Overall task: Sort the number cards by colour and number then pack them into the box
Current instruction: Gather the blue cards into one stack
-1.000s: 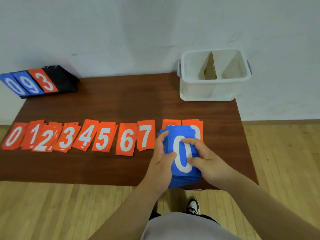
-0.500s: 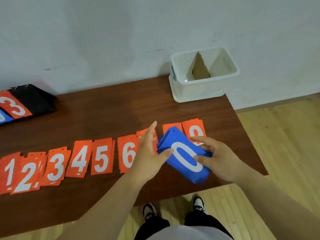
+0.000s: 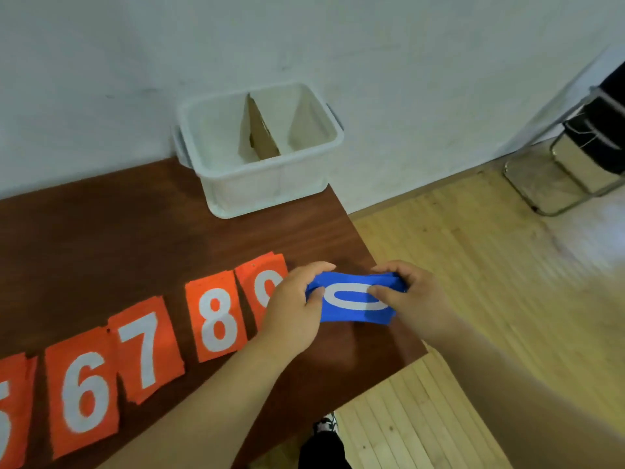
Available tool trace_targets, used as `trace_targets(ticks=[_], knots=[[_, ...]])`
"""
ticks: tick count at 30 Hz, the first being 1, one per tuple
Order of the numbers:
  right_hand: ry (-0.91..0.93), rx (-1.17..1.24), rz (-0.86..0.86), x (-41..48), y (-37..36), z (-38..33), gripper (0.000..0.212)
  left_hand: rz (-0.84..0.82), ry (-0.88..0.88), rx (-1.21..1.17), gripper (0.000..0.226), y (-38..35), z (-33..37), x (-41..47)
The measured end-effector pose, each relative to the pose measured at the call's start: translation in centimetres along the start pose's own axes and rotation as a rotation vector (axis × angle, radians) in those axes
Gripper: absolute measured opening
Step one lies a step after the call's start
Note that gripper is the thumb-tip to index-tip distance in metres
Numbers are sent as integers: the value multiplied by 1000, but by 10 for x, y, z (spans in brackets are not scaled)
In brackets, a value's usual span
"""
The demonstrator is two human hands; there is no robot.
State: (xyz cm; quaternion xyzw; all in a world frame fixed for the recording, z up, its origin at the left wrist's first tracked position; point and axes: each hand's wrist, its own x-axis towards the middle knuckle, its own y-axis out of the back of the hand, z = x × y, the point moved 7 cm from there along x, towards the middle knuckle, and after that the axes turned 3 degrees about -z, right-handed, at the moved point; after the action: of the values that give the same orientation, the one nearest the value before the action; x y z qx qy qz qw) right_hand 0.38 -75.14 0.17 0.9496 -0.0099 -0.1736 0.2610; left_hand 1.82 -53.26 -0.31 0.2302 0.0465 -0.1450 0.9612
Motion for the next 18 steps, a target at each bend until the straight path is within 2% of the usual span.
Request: trace_targets(ticks=[4, 10, 13, 18], knots=[[86, 25, 80, 30, 12, 15, 27, 170, -23, -59, 39, -28, -8, 25], [320, -197, 118, 40, -6, 29, 34, 311, -155, 51, 36, -50, -26, 29], [421, -255, 118, 38, -10, 40, 43, 297, -209, 166, 40, -52, -26, 26], [586, -282, 157, 39, -5, 30, 38, 232, -230, 258, 51, -41, -17, 30]])
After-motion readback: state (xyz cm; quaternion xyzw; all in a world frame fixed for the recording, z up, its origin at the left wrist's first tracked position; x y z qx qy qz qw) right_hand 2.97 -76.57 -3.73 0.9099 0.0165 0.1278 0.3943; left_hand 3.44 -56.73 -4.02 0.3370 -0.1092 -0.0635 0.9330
